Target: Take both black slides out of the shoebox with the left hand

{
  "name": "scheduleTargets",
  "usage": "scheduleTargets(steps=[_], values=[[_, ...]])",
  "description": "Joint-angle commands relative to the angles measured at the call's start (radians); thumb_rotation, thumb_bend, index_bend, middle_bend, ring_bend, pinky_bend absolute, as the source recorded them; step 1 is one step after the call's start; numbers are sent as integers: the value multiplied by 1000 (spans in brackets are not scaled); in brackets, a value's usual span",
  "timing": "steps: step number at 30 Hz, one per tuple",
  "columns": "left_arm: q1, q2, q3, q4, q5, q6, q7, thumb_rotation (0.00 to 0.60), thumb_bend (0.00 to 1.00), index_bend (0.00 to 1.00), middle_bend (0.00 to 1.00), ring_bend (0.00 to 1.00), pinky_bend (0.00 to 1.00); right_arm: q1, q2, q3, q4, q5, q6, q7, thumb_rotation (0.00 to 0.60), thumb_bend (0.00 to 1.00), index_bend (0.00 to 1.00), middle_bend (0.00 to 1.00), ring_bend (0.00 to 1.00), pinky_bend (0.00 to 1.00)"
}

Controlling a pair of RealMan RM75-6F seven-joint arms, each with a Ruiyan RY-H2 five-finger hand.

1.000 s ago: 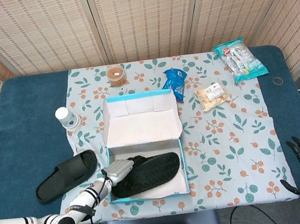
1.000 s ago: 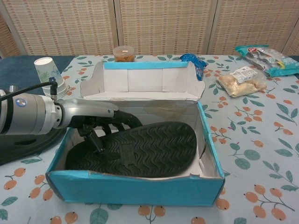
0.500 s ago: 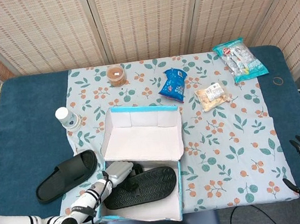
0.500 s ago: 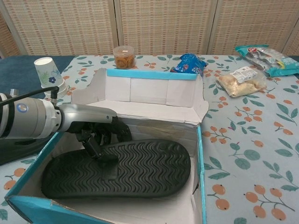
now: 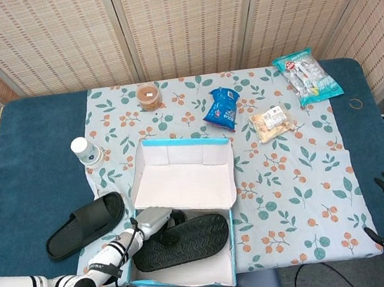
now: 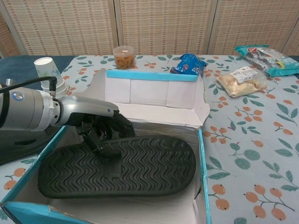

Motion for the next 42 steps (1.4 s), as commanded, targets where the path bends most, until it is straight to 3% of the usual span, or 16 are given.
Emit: scheduleTargets(steps=[1,9,18,24,29,36,42], values=[[20,3,-21,-2,40,3,-38,600,617,784,831,741,767,1,0,2,0,4,-3,-1,402,163,0,0,0,0],[83,0,-70,28,168,-1,-158,600,630,800,840,744,768,1,1,4,-2,9,-5,0,401,163,0,0,0,0],[180,67,-143,-29,346,44,-314,600,629,803,838,744,768,-4,6,-1,0,-3,5,9,401,163,0,0,0,0],[271,118,-142,-71,516,137,-392,600,626,802,834,742,765,-9,12,-4,5,-13,17,28,401,163,0,0,0,0],[371,188,-133,-77,705,283,-461,600,624,783,813,729,748,-8,16,-15,6,-32,13,32,402,163,0,0,0,0],[477,251,-131,21,802,469,-501,600,622,739,768,694,722,-12,16,-24,0,-52,19,23,402,163,0,0,0,0],[513,182,-142,284,774,556,-391,600,623,737,762,688,719,-19,14,-29,0,-68,31,18,401,163,0,0,0,0]])
